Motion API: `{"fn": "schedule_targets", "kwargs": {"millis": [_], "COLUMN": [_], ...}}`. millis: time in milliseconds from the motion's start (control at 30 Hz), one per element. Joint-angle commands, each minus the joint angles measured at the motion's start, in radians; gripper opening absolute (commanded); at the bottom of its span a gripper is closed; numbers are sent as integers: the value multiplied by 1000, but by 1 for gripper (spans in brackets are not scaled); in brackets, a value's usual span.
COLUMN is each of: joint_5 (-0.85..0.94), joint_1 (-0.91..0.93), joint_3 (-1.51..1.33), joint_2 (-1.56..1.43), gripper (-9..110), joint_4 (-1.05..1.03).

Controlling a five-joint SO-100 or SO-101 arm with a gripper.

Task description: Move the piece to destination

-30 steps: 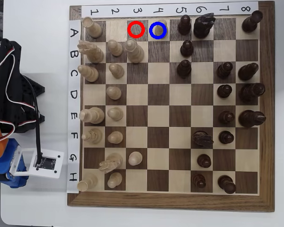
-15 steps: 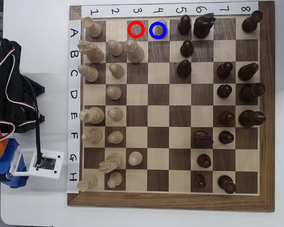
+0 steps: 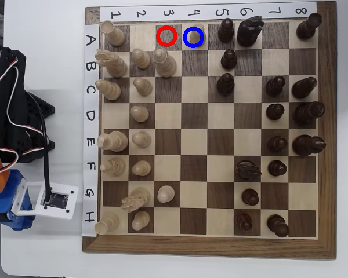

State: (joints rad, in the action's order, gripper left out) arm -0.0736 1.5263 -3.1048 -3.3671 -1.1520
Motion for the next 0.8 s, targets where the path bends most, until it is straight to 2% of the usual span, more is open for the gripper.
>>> {"fn": "schedule_targets", "kwargs": {"millis": [0, 767], "joint_5": [-26, -18], "joint_1": [32, 32], "joint_3": [-2, -2], "joint_2": [-58, -58], "gripper": [0, 0], "joint_4": [-9, -8]}}
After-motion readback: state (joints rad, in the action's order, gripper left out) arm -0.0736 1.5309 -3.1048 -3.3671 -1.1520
